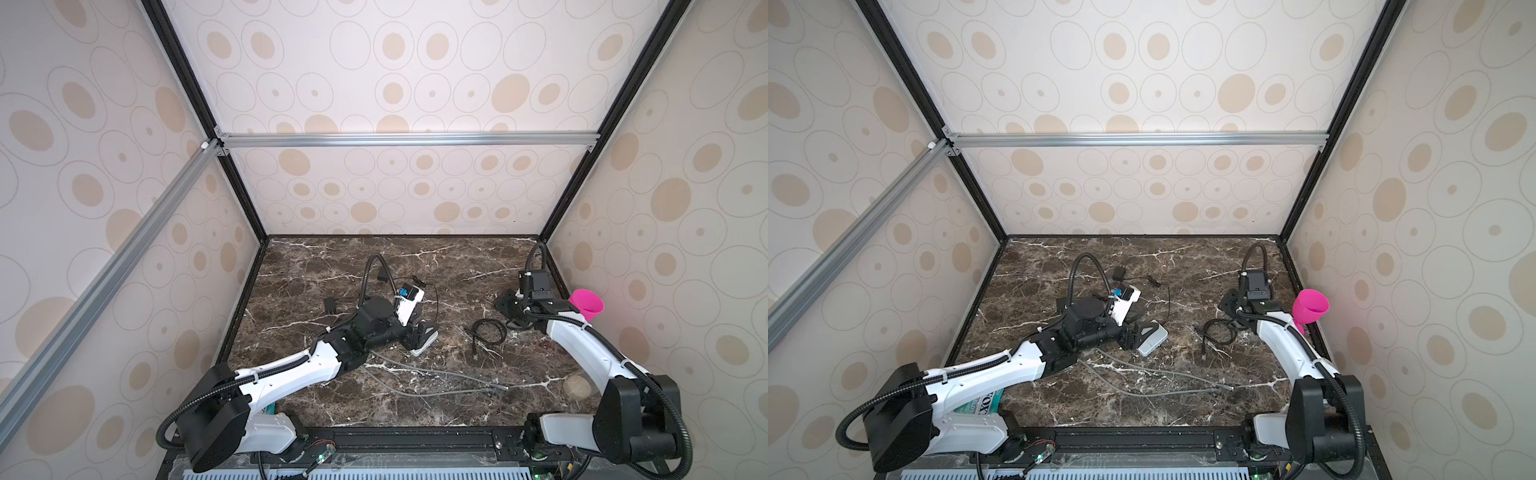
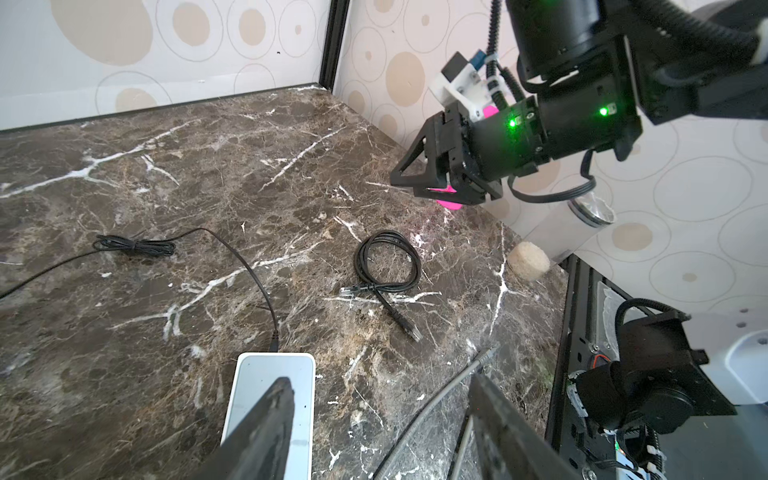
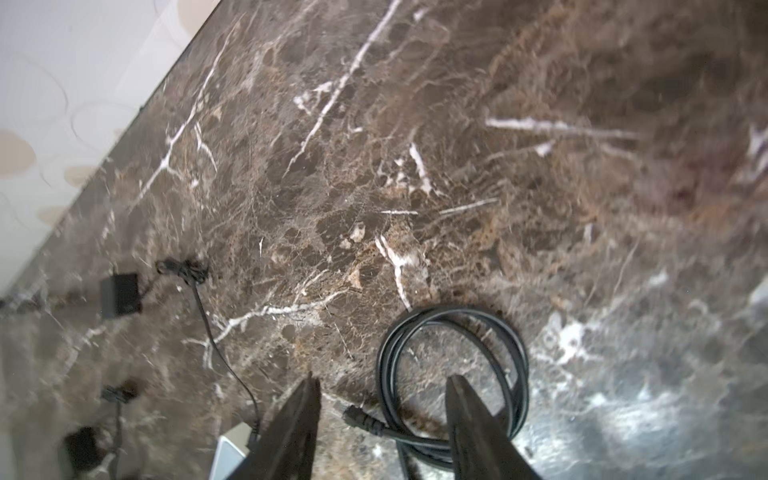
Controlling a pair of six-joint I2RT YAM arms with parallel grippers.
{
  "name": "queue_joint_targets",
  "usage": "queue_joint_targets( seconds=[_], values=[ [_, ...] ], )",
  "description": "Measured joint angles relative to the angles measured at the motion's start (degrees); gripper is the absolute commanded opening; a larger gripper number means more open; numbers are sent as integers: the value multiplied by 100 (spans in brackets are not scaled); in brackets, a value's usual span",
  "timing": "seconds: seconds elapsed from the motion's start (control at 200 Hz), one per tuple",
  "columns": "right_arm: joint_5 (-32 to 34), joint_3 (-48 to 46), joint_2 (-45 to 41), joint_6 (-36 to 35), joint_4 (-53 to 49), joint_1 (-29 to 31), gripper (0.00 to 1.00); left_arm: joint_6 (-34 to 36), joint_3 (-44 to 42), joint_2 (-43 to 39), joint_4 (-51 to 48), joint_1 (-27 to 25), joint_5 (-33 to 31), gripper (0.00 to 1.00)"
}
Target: Insert the plug into the switch port
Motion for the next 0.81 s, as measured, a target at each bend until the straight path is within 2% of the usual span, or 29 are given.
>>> queue_joint_targets(
  seconds=[0.135,0.19,0.33,0.575,0.805],
  values=[
    [297,52,369,-1117,-221,-37,54,195,-52,-225,-144,0,17,67],
    [286,52,503,-1412,-315,-70,58,302,-66,-330,-208,0,66,67],
    [76,114,964,-1998,-518,-109,59,533,-105,-599,-354,0,188,67],
    [109,448,1641,-2601,-898,-131,59,715,-350,-1163,-516,0,249,67],
    [321,575,2028,-2791,-986,-149,57,791,-448,-1528,-619,0,247,68]
  ],
)
